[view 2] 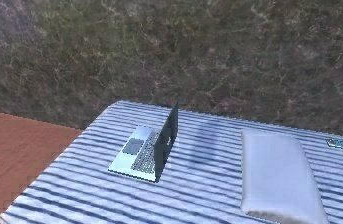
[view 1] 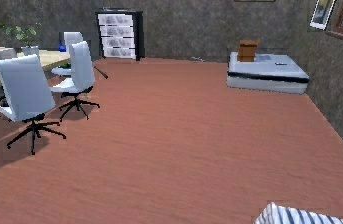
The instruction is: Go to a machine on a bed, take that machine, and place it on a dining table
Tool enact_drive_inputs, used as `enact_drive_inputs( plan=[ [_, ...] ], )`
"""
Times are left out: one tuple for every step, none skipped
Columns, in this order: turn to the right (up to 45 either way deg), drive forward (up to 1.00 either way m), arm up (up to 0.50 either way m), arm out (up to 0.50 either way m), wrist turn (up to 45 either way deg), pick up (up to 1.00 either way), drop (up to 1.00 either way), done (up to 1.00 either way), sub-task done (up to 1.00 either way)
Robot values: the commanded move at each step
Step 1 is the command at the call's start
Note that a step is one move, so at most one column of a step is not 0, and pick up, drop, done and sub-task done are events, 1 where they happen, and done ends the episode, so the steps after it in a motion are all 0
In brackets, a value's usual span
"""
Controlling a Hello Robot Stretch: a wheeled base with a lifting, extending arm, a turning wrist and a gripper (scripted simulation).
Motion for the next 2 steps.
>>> enact_drive_inputs(
  plan=[
    [0.0,0.00,0.14,0.00,0.0,0.00,0.00,0.00,0.00],
    [0.0,0.00,0.00,0.36,0.0,0.00,0.00,0.00,0.00]
  ],
)
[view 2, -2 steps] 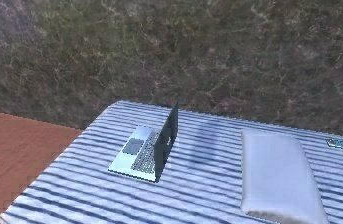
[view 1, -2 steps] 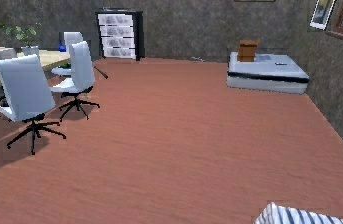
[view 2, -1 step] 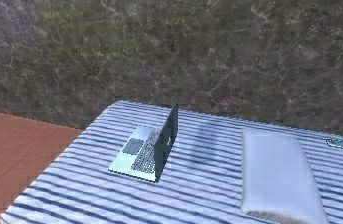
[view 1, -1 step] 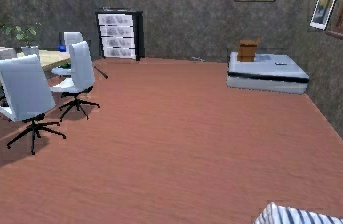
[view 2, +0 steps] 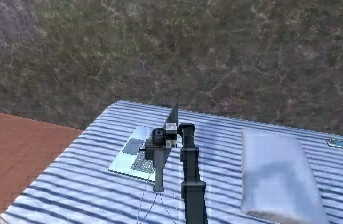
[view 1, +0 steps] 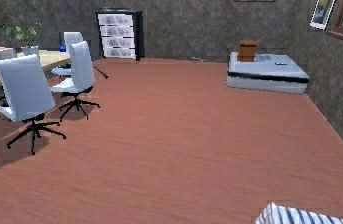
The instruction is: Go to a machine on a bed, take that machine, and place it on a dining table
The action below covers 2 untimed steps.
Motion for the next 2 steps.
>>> enact_drive_inputs(
  plan=[
    [0.0,0.00,0.00,0.00,45.0,0.00,0.00,0.00,0.00],
    [0.0,0.00,0.00,0.00,45.0,0.00,0.00,0.00,0.00]
  ],
)
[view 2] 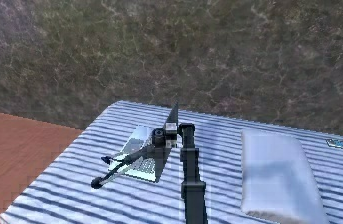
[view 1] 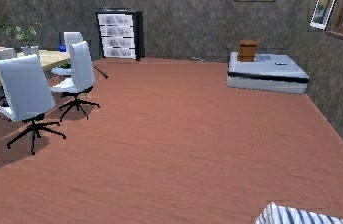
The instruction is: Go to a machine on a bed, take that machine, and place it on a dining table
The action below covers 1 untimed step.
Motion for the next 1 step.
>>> enact_drive_inputs(
  plan=[
    [0.0,0.00,0.00,0.00,45.0,0.00,0.00,0.00,0.00]
  ],
)
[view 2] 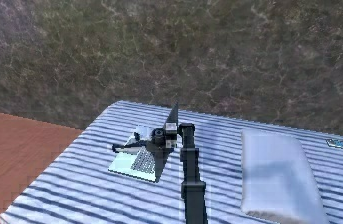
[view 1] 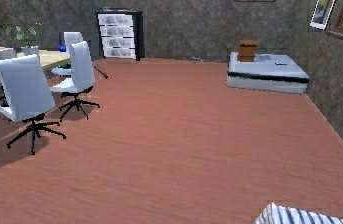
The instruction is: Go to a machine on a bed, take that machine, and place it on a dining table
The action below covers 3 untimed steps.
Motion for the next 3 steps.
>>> enact_drive_inputs(
  plan=[
    [0.0,0.00,0.00,0.00,36.0,0.00,0.00,0.00,0.00],
    [0.0,0.00,0.00,0.00,0.0,1.00,0.00,0.00,0.00],
    [0.0,0.00,0.10,0.00,0.0,0.00,0.00,0.00,0.00]
  ],
)
